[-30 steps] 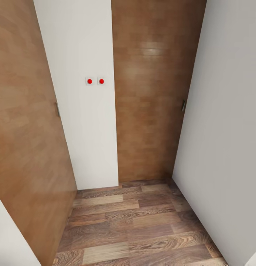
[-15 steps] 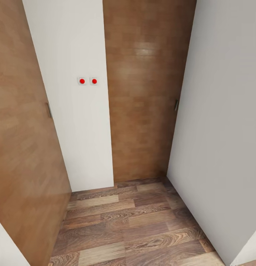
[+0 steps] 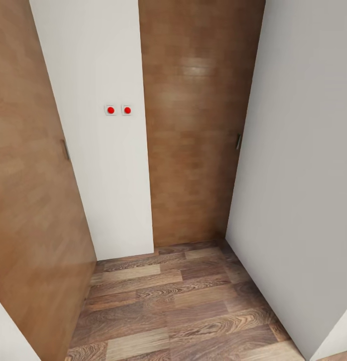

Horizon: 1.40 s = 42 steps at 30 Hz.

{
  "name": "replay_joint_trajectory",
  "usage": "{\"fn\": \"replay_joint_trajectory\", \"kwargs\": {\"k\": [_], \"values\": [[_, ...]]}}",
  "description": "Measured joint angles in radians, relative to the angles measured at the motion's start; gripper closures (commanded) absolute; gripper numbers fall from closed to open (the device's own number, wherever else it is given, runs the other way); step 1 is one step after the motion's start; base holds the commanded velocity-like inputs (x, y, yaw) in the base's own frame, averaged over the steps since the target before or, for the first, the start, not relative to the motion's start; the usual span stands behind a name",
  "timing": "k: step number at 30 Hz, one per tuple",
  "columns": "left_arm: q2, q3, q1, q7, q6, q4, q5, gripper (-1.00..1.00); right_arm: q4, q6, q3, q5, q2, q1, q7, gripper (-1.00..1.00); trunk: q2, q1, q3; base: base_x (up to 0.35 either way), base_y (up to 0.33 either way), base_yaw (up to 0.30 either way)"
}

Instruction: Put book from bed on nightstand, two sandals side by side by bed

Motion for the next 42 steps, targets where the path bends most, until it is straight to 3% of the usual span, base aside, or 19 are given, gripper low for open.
{"fn": "replay_joint_trajectory", "kwargs": {"k": [19,42], "values": [[0.0,0.0,0.0,0.0,0.0,0.0,0.0,-1.0,0.001,0.0,0.0,0.0,0.0,0.0,0.0,-1.0,0.0,0.0,0.0,0.0,0.0,-0.205],[0.0,0.0,0.0,0.0,0.0,0.0,0.0,-1.0,0.001,0.0,0.001,0.0,0.0,0.0,0.0,-1.0,0.0,0.0,0.0,0.0,0.0,-0.109]]}}
